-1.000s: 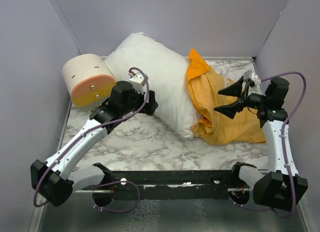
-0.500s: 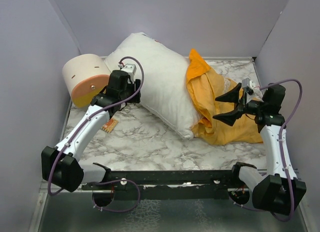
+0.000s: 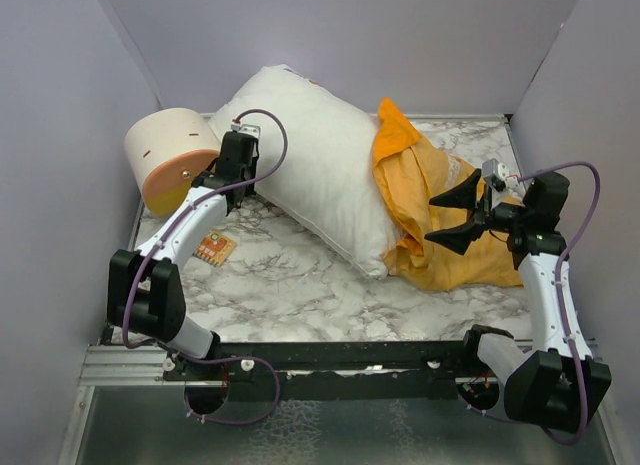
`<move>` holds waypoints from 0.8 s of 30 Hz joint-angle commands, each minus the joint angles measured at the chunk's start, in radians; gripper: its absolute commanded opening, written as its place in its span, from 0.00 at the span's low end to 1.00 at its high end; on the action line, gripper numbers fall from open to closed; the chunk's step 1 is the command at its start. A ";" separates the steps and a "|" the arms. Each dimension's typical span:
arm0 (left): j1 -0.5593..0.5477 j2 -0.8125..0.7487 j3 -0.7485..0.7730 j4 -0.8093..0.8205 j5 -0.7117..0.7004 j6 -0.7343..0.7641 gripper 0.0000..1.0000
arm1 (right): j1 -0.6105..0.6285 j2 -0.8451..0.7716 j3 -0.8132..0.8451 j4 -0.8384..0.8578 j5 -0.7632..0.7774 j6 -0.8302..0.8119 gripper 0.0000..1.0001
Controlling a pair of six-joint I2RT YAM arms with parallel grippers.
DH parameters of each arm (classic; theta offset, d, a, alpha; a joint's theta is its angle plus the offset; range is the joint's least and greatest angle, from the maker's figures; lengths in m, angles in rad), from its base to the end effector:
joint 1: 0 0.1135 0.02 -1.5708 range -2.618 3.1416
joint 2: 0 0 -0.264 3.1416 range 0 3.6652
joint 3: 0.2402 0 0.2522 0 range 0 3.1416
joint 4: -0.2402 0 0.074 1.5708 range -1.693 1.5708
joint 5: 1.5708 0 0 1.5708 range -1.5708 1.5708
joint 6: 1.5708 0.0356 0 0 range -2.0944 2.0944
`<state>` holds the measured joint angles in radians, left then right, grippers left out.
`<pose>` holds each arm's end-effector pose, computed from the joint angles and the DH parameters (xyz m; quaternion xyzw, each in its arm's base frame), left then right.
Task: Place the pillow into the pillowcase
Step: Move the distractor to the center of the board.
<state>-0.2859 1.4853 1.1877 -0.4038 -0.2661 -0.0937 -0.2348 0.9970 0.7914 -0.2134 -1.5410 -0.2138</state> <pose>0.3212 -0.0847 0.2922 0.0307 0.9002 0.0394 0.4326 0.2002 -0.0113 0.3134 -0.3730 0.6058 0.4826 0.5109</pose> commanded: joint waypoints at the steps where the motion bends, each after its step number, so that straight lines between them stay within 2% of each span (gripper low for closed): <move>1: 0.019 0.012 0.013 0.080 -0.129 0.050 0.00 | 0.002 -0.019 -0.005 0.039 -0.040 0.017 0.95; 6: 0.044 0.012 -0.039 0.200 -0.166 0.062 0.00 | 0.002 -0.017 -0.006 0.039 -0.043 0.018 0.95; 14: 0.082 0.066 -0.021 0.298 -0.168 0.067 0.00 | 0.002 -0.019 -0.012 0.046 -0.041 0.022 0.95; 24: 0.168 0.181 0.083 0.371 -0.177 0.041 0.00 | 0.002 -0.012 -0.014 0.050 -0.040 0.023 0.95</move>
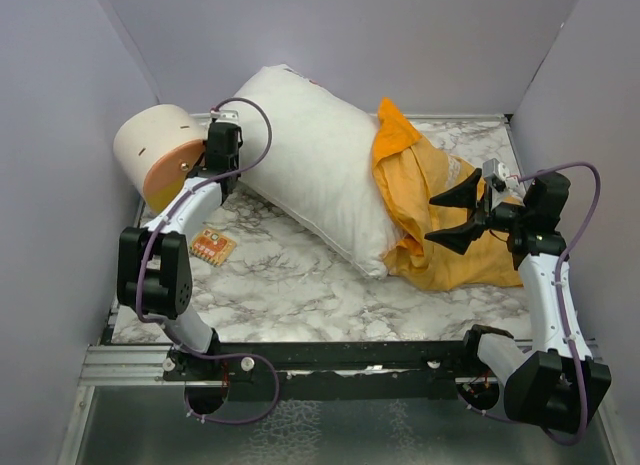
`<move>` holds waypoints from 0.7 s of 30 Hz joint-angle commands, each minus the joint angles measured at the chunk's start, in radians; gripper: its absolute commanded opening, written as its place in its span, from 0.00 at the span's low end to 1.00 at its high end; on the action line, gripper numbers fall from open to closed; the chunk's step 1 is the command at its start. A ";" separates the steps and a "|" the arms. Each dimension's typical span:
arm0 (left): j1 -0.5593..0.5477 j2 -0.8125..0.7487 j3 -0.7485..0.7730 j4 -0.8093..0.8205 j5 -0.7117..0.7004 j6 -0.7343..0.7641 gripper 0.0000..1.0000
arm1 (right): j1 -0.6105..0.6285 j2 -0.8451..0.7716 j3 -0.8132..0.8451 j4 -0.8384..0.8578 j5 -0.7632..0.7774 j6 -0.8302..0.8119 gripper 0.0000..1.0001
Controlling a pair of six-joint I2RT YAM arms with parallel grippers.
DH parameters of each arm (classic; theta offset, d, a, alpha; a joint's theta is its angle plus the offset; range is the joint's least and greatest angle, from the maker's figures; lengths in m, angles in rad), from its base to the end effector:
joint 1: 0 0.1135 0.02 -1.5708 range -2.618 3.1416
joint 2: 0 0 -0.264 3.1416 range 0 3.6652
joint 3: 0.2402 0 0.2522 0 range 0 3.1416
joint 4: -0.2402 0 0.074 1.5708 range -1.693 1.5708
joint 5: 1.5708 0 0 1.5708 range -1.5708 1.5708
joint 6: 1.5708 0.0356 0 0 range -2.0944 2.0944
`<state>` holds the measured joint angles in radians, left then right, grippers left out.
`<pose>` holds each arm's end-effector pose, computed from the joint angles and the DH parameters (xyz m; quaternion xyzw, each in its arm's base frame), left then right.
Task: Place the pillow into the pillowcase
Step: Move the distractor to the center of the board.
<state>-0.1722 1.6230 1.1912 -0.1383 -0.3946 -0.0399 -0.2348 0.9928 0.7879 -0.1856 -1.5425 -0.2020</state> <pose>0.3682 -0.0501 0.2714 -0.0370 0.8647 0.1212 0.4860 0.2000 -0.0113 0.3150 -0.3781 0.6020 0.4789 0.5150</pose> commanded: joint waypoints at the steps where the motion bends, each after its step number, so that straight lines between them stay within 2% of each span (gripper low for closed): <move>1: 0.062 0.060 0.102 0.107 -0.047 -0.015 0.00 | 0.002 -0.007 -0.011 0.022 -0.037 0.012 0.95; 3: 0.074 0.107 0.149 0.108 -0.050 -0.017 0.01 | 0.002 -0.006 -0.012 0.023 -0.035 0.010 0.95; 5: 0.082 0.149 0.202 0.099 -0.070 -0.024 0.08 | 0.002 -0.005 -0.012 0.023 -0.033 0.010 0.95; 7: 0.087 0.181 0.251 0.079 -0.062 -0.026 0.10 | 0.002 -0.004 -0.014 0.024 -0.031 0.009 0.95; 12: 0.089 0.176 0.302 0.057 -0.004 -0.045 0.32 | 0.002 0.006 -0.015 0.025 -0.029 0.005 0.95; 16: 0.089 0.067 0.251 0.050 0.145 -0.106 0.42 | 0.002 0.010 -0.006 -0.003 -0.022 -0.025 0.95; 21: 0.089 -0.144 0.056 0.101 0.417 -0.210 0.56 | 0.000 0.024 0.056 -0.202 0.031 -0.224 0.95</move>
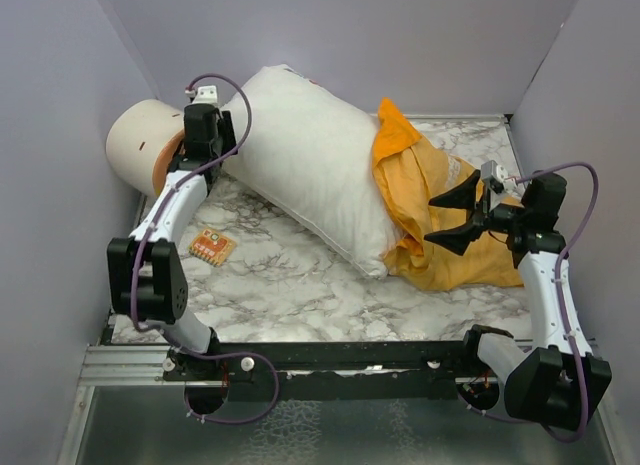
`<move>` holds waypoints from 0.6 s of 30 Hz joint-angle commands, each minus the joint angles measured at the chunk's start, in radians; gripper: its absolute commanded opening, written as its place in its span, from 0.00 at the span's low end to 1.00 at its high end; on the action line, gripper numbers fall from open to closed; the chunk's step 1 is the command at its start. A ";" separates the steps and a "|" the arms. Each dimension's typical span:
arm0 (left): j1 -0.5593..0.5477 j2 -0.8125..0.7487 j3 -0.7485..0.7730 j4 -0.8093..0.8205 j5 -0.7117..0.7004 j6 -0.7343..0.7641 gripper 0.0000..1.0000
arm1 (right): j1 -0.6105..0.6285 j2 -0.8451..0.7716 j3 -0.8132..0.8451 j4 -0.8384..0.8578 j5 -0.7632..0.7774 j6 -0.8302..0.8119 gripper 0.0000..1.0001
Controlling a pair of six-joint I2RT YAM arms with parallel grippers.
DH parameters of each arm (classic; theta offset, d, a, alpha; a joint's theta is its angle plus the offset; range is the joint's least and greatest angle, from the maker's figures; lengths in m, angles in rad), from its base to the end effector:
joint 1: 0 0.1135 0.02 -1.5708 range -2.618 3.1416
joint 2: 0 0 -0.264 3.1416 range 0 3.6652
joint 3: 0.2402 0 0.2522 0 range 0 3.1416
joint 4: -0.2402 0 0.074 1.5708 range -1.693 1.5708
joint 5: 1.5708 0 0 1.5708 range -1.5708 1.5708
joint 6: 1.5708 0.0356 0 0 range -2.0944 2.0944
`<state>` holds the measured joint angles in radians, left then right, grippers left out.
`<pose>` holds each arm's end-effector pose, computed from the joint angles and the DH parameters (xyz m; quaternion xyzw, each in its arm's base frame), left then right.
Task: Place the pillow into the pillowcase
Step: Move the distractor to the center of the board.
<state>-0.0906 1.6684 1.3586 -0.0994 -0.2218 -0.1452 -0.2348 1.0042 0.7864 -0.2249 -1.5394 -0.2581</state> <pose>0.3961 -0.0281 0.3154 -0.0834 0.8289 0.0277 0.5524 0.2011 -0.0115 0.3097 -0.3791 0.6025 0.4767 0.5158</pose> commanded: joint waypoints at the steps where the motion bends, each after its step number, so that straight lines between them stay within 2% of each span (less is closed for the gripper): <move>1: 0.008 -0.228 -0.155 0.077 0.304 -0.137 0.58 | 0.000 0.016 0.072 -0.205 0.046 -0.215 0.95; 5: 0.003 -0.335 -0.338 0.160 0.561 -0.312 0.61 | 0.000 0.034 0.140 -0.350 0.148 -0.352 0.95; 8: -0.052 -0.414 -0.475 0.238 0.599 -0.401 0.64 | 0.002 0.056 0.200 -0.445 0.184 -0.433 0.95; 10: -0.137 -0.462 -0.542 0.261 0.509 -0.420 0.69 | 0.002 0.070 0.232 -0.474 0.200 -0.447 0.94; 13: -0.246 -0.524 -0.632 0.293 0.256 -0.460 0.79 | 0.002 0.094 0.262 -0.483 0.212 -0.446 0.94; 16: -0.259 -0.580 -0.755 0.396 0.091 -0.573 0.94 | 0.003 0.111 0.255 -0.444 0.208 -0.404 0.93; 18: -0.258 -0.603 -0.788 0.432 0.028 -0.612 0.99 | 0.005 0.118 0.236 -0.404 0.210 -0.364 0.93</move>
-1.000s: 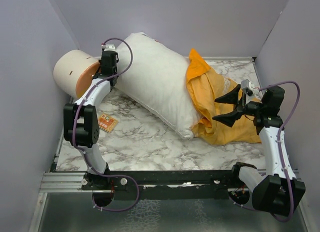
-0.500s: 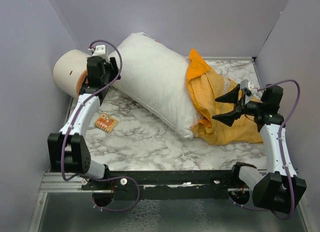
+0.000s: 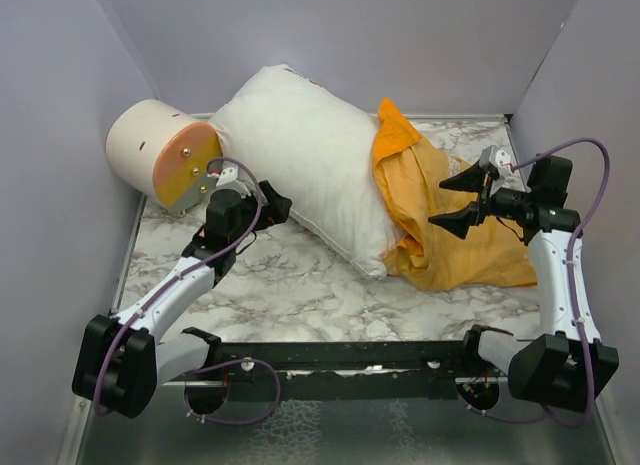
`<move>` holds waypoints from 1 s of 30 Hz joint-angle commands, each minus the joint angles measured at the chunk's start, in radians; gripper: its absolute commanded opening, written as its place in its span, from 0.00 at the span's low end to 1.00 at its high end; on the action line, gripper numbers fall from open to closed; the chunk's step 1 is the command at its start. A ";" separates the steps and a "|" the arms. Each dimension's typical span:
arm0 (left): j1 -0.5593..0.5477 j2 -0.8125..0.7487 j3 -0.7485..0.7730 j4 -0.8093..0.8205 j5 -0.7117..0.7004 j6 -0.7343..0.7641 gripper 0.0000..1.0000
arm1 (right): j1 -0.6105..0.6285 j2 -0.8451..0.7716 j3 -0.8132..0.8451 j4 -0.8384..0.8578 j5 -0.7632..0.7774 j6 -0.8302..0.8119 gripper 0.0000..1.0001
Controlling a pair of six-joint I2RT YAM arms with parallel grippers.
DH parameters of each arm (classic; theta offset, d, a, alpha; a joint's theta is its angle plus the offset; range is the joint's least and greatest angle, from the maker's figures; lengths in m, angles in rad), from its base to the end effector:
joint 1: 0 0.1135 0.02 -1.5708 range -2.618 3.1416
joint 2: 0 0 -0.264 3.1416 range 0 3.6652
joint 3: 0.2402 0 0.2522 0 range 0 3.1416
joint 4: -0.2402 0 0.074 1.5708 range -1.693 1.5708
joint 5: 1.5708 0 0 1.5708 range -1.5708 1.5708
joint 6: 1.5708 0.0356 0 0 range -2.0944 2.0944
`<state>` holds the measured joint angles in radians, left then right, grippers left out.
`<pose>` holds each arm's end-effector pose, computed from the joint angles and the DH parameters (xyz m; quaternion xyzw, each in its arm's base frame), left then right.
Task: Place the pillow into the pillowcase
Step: Move the distractor to the center of the board.
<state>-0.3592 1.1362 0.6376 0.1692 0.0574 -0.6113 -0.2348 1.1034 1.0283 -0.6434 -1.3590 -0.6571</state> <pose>0.2392 -0.0920 0.2531 -0.0857 0.8088 -0.2918 0.5034 0.2135 -0.0153 0.3370 -0.4024 0.6381 0.3775 0.5369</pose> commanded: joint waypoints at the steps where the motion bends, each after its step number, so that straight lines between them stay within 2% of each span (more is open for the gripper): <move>1: 0.011 -0.073 -0.073 0.181 -0.259 -0.159 0.99 | 0.007 0.021 -0.019 0.031 0.035 0.047 0.93; 4: 0.012 -0.031 -0.059 0.233 -0.212 -0.181 0.99 | 0.017 0.030 -0.036 0.072 0.074 0.078 0.93; 10: 0.011 0.172 0.003 0.291 -0.093 -0.218 0.99 | 0.025 0.048 -0.051 0.121 0.124 0.122 0.92; 13: 0.013 0.263 0.029 0.343 -0.073 -0.225 0.93 | 0.025 0.049 -0.065 0.144 0.136 0.145 0.92; 15: 0.013 0.320 0.064 0.361 -0.041 -0.228 0.82 | 0.025 0.045 -0.080 0.162 0.146 0.160 0.92; 20: 0.010 0.452 0.171 0.447 0.116 -0.215 0.30 | 0.025 0.031 -0.091 0.193 0.244 0.194 0.93; 21: 0.005 0.475 0.198 0.453 0.138 -0.212 0.22 | 0.025 0.030 -0.093 0.212 0.287 0.222 0.93; 22: 0.000 0.498 0.226 0.454 0.151 -0.206 0.18 | 0.025 0.029 -0.094 0.241 0.337 0.253 0.93; 27: -0.027 0.594 0.351 0.411 0.208 -0.160 0.16 | 0.025 0.058 -0.046 0.309 0.578 0.368 0.93; 30: -0.029 0.611 0.372 0.374 0.243 -0.134 0.22 | 0.025 0.097 -0.004 0.311 0.638 0.379 0.92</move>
<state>-0.3763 1.7164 0.9524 0.5323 0.2169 -0.8021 -0.2146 1.1603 0.9527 -0.4019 -0.9123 -0.3504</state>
